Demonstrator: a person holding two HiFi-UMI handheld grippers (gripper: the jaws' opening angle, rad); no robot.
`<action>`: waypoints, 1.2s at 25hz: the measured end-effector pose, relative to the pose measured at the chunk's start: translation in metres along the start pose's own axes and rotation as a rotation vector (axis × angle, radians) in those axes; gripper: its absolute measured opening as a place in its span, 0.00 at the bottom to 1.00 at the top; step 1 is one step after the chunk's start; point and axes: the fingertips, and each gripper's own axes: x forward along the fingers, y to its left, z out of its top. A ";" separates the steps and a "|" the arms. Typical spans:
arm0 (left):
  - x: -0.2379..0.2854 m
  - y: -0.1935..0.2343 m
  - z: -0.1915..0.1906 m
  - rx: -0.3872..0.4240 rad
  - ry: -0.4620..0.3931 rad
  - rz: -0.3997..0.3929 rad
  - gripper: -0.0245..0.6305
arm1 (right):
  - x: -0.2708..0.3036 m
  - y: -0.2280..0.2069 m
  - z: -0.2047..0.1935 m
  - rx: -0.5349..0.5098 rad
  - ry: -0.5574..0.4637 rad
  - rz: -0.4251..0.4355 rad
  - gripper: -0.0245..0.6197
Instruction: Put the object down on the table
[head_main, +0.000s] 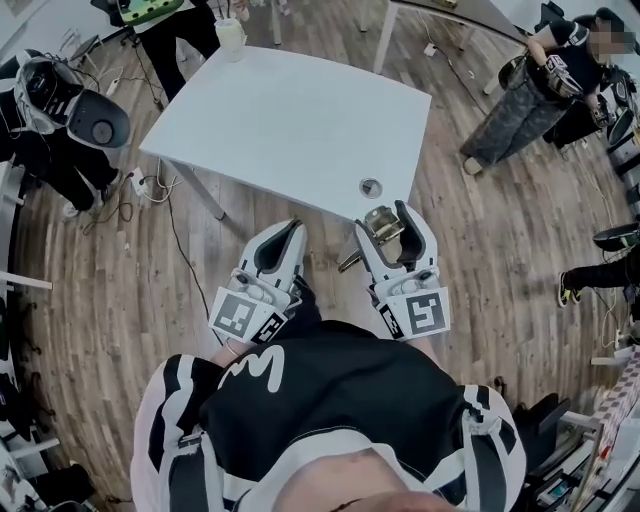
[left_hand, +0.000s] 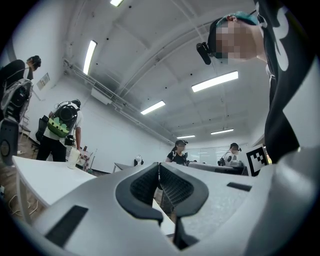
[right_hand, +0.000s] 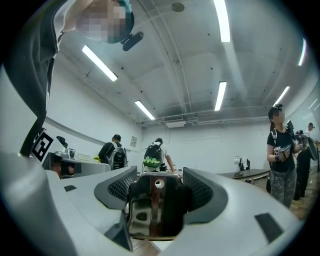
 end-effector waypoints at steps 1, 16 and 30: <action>0.006 0.008 -0.003 -0.004 0.005 -0.001 0.05 | 0.010 -0.002 -0.003 0.008 0.003 0.001 0.50; 0.130 0.130 0.002 -0.018 0.043 -0.086 0.05 | 0.156 -0.065 -0.032 0.026 0.031 -0.077 0.50; 0.198 0.215 -0.001 -0.031 0.062 -0.121 0.05 | 0.252 -0.101 -0.053 0.002 0.011 -0.125 0.50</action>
